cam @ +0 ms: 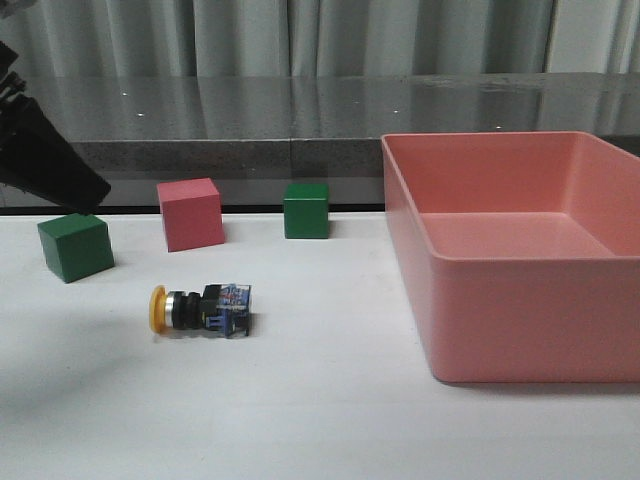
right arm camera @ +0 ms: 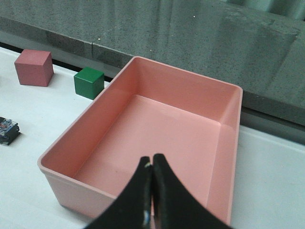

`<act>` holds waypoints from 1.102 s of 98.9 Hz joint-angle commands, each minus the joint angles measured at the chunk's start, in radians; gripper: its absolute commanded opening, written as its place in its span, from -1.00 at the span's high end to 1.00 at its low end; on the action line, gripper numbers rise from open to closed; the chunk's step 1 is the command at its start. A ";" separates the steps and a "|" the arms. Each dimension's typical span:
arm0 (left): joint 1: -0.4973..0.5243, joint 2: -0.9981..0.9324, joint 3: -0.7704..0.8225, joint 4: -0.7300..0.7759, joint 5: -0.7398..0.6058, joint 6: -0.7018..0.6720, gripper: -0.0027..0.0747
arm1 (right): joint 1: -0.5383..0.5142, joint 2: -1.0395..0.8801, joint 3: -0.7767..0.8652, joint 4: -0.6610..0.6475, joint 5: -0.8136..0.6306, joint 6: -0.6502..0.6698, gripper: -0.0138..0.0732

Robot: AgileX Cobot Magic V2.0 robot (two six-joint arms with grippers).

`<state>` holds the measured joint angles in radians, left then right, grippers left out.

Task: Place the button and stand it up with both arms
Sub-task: 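Lower the left gripper onto the lying button and close on it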

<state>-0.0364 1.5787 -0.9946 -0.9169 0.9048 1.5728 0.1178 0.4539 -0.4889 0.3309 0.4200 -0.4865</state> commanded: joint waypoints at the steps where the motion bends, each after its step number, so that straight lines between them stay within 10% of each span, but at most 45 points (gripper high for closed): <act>1: -0.001 -0.033 -0.032 -0.114 0.005 0.189 -0.51 | -0.007 0.003 -0.027 0.007 -0.066 0.002 0.82; 29: -0.001 0.042 -0.023 -0.321 0.004 0.517 -0.53 | -0.007 0.003 -0.027 0.007 -0.066 0.002 0.82; 109: -0.017 0.407 -0.023 -0.490 0.083 0.857 -0.53 | -0.007 0.003 -0.027 0.007 -0.065 0.002 0.82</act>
<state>-0.0470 2.0123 -0.9968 -1.3414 0.9237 2.4205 0.1178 0.4539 -0.4889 0.3309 0.4245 -0.4865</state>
